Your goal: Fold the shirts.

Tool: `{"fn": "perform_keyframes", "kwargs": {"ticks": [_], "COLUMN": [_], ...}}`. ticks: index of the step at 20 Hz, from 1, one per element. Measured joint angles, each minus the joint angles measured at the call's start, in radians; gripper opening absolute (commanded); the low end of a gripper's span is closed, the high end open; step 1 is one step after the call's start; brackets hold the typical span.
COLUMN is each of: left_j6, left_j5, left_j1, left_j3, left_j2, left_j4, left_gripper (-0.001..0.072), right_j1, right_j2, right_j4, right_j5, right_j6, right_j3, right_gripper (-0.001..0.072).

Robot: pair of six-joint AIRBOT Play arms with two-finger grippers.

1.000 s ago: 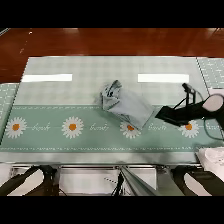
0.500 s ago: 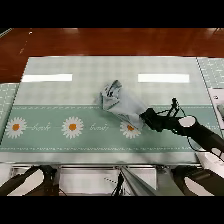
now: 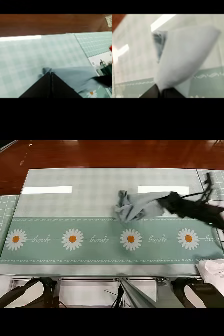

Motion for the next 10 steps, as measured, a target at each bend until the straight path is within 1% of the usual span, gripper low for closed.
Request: {"fn": "perform_keyframes", "kwargs": {"ticks": [3,5,7,9,10], "left_j6": [0.000,0.001,0.016,0.037,0.047], "left_j5": [0.001,0.003,0.003,0.006,0.005], "left_j1": [-0.029,-0.063,-0.109,-0.156,-0.180], "left_j3": [0.000,0.000,0.000,0.000,0.000], "left_j2": [-0.047,-0.086,-0.127,-0.169,-0.189], "left_j4": [0.001,0.002,0.000,0.001,0.000], "left_gripper": [0.0023,0.0023,0.0023,0.0023,0.0023], "right_j1": [-0.173,-0.280,-0.385,-0.465,-0.496], "right_j2": [0.104,0.148,0.175,0.189,0.196], "right_j4": [-0.208,-0.335,-0.489,-0.653,-0.739], "right_j5": [0.304,0.480,0.655,0.800,0.848], "right_j6": [0.067,0.095,0.101,0.080,0.071], "right_j3": [0.209,0.323,0.412,0.461,0.475], "right_gripper": [0.0024,0.0024,0.0024,0.0024,0.0024]}}
